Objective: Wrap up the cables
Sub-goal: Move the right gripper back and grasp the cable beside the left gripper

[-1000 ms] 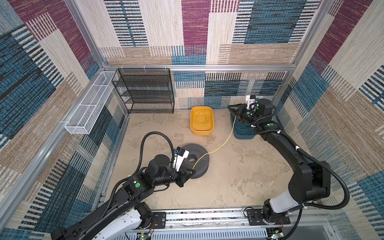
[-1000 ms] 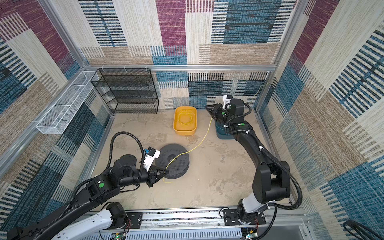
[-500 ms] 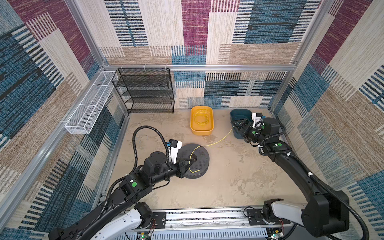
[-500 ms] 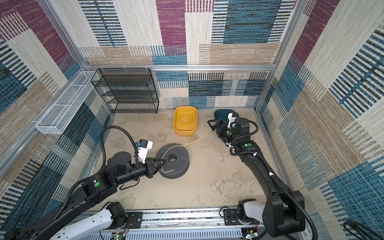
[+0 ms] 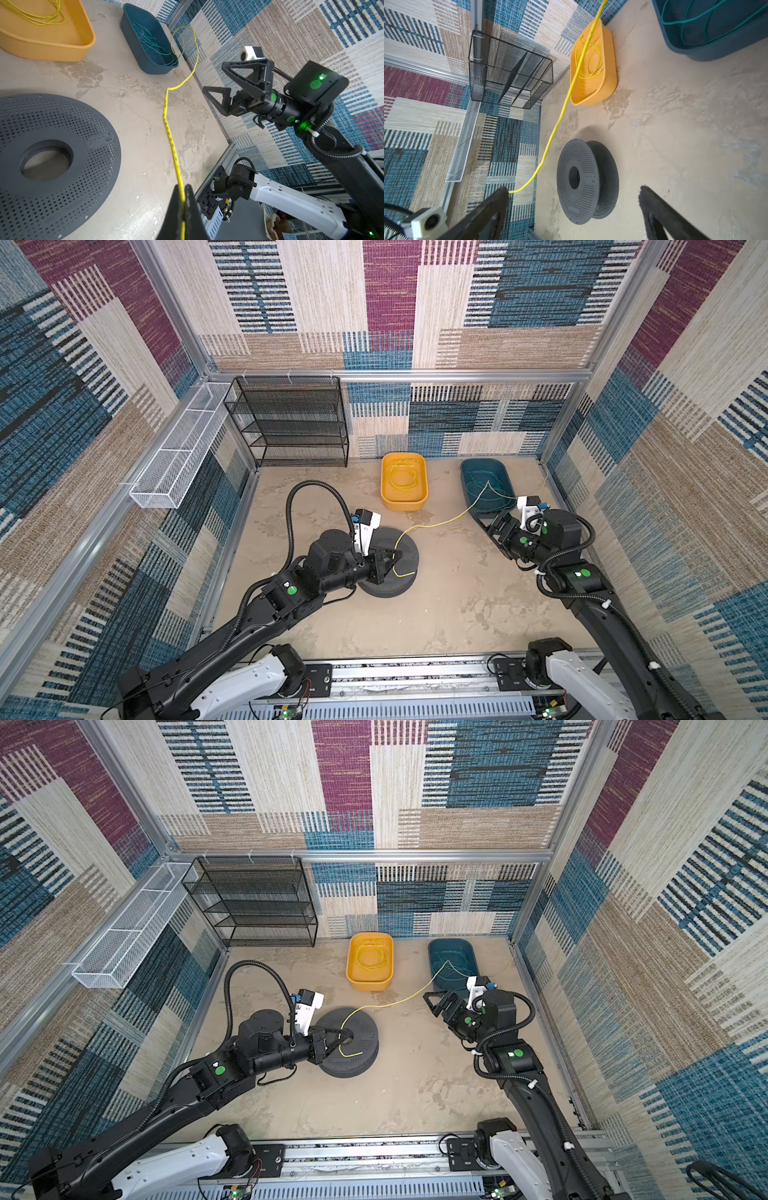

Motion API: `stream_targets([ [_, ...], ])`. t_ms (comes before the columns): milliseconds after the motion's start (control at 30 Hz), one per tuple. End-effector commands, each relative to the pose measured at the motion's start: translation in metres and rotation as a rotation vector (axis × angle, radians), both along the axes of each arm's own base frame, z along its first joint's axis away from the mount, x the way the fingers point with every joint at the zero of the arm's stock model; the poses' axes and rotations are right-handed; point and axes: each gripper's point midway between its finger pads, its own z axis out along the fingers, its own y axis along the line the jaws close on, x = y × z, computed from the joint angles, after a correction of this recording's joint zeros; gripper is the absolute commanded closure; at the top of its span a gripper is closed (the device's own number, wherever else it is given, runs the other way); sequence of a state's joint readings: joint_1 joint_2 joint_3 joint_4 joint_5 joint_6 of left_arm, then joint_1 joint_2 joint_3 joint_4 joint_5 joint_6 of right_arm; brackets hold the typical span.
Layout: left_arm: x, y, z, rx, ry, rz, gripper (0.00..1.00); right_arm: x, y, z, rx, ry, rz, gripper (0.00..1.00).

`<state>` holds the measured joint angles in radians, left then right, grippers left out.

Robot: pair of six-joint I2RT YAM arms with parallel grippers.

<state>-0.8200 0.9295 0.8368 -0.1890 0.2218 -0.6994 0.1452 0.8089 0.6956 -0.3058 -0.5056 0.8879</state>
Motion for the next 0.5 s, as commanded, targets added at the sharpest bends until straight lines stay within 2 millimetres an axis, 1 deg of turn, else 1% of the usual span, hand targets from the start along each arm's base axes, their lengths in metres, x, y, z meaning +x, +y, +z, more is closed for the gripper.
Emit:
stream_targets([
  [0,0.002,-0.009,0.017,-0.054,-0.043,-0.032,1.00,-0.017,0.015,0.008,0.142,0.015,0.045,0.00],
  [133,0.003,-0.012,0.015,-0.032,-0.042,-0.044,1.00,-0.027,0.030,0.025,0.201,-0.015,0.060,0.06],
  [233,0.002,-0.015,0.012,-0.012,-0.038,-0.064,1.00,-0.027,0.053,0.034,0.225,-0.018,0.108,0.09],
  [400,0.000,-0.015,0.005,0.027,-0.032,-0.085,1.00,-0.026,0.119,0.047,0.264,-0.018,0.232,0.12],
  [467,-0.001,-0.015,0.003,0.040,-0.032,-0.091,1.00,-0.025,0.140,0.051,0.262,-0.018,0.268,0.15],
])
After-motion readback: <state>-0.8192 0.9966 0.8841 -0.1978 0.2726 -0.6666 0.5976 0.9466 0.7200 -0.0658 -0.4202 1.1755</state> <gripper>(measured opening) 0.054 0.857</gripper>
